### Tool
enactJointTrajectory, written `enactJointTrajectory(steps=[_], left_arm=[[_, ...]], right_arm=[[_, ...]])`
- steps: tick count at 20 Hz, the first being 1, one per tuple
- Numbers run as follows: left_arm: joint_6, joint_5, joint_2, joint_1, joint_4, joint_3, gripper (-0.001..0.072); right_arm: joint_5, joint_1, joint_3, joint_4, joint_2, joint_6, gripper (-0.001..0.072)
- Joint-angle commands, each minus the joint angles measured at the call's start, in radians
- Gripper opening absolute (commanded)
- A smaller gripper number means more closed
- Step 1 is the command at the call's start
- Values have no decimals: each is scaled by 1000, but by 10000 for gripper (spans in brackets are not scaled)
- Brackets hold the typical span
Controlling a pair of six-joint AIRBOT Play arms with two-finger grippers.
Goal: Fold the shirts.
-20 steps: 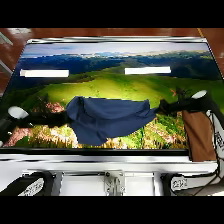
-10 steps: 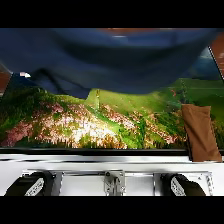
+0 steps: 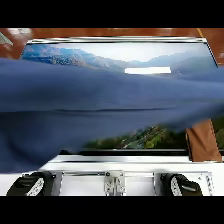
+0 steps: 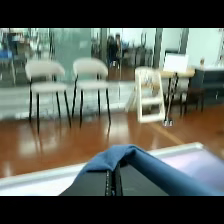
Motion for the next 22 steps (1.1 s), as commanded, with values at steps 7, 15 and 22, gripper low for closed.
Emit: enactJointTrajectory(steps=[7, 15, 22], left_arm=[[-83, -198, -7, 0, 228, -476, 37], [-105, 267, -385, 0, 193, -835, 37], [-106, 475, -710, 0, 54, -825, 38]], right_arm=[[410, 1, -196, -102, -343, 38, 67], [-255, 131, -408, -71, -824, 176, 67], [-667, 222, -408, 61, -1072, 219, 67]])
